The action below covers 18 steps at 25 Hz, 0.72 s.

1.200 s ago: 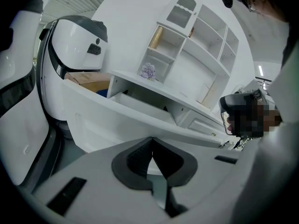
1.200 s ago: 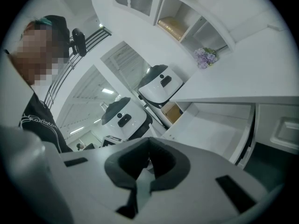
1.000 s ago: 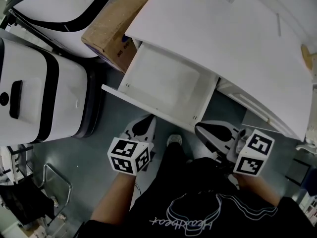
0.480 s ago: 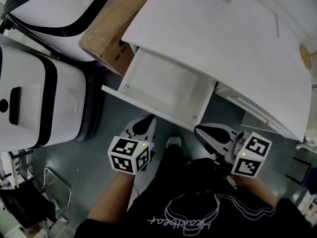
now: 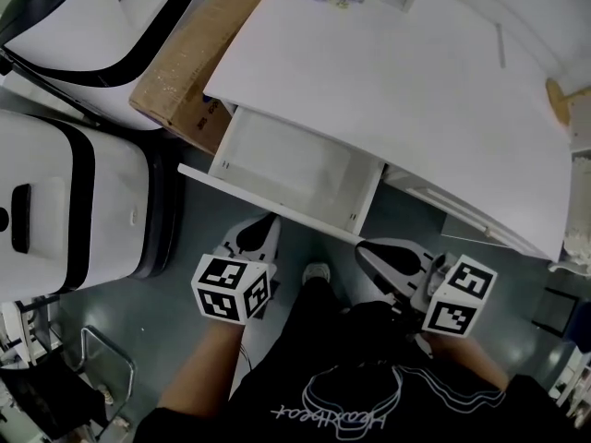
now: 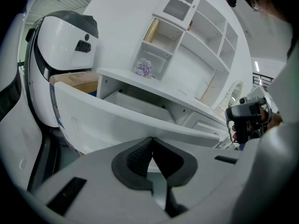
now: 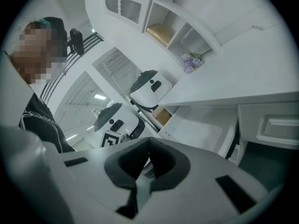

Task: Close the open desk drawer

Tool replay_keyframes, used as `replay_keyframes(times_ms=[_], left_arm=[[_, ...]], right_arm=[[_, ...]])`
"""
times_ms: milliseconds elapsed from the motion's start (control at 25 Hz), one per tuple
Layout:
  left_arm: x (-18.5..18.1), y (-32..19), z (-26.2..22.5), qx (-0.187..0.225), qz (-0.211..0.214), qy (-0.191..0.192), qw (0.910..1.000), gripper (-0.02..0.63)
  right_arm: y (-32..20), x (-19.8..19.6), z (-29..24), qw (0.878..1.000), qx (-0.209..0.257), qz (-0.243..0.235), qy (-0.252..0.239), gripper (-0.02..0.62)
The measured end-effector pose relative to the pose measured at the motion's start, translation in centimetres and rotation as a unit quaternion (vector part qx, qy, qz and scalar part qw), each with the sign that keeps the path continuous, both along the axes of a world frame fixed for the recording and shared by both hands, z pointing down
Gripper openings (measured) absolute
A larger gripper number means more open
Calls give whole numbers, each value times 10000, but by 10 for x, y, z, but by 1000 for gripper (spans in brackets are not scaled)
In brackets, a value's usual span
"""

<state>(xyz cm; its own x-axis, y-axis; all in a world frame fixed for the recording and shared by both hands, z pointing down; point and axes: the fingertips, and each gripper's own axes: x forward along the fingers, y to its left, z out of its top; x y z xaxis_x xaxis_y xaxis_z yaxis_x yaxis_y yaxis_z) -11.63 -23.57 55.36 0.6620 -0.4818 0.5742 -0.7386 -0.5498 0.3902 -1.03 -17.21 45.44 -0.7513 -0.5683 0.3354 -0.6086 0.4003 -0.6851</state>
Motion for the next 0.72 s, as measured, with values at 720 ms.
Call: replay_keyframes(times_ms=[720], left_arm=[[31, -44, 1, 168, 77, -158, 9997, 5]], right_arm=[[-2, 37, 7, 9990, -42, 435, -24, 6]])
